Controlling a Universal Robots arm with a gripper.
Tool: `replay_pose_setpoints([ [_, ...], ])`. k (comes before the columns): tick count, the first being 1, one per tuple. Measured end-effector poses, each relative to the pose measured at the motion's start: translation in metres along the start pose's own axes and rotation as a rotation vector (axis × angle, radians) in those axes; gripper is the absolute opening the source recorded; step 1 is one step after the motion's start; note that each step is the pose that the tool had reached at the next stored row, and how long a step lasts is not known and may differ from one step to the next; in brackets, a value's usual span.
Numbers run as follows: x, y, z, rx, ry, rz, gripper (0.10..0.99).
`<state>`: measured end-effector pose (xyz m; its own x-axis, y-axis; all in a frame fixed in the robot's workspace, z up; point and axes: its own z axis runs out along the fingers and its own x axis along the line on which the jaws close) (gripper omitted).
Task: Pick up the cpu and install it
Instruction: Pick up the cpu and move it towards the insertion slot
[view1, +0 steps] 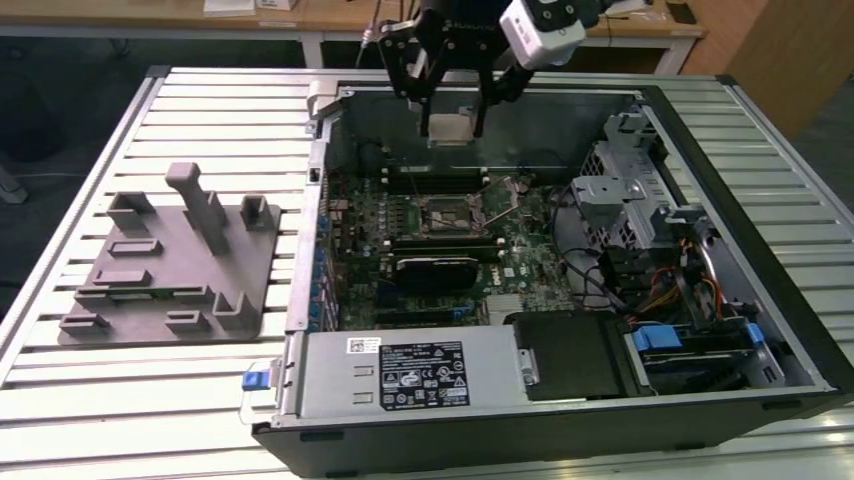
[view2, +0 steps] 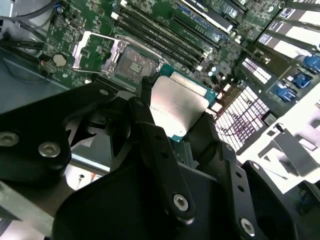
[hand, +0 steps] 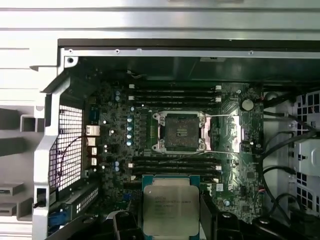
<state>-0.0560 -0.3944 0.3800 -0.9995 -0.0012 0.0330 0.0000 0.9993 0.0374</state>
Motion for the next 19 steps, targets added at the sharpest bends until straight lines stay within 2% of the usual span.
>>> replay_pose_setpoints([
  [13,-0.0013,-0.0006,0.0236,0.0,0.0,0.0,0.541],
  [19,-0.0016,0.0029,0.0347,0.0,-0.0001,0.0,0.541],
])
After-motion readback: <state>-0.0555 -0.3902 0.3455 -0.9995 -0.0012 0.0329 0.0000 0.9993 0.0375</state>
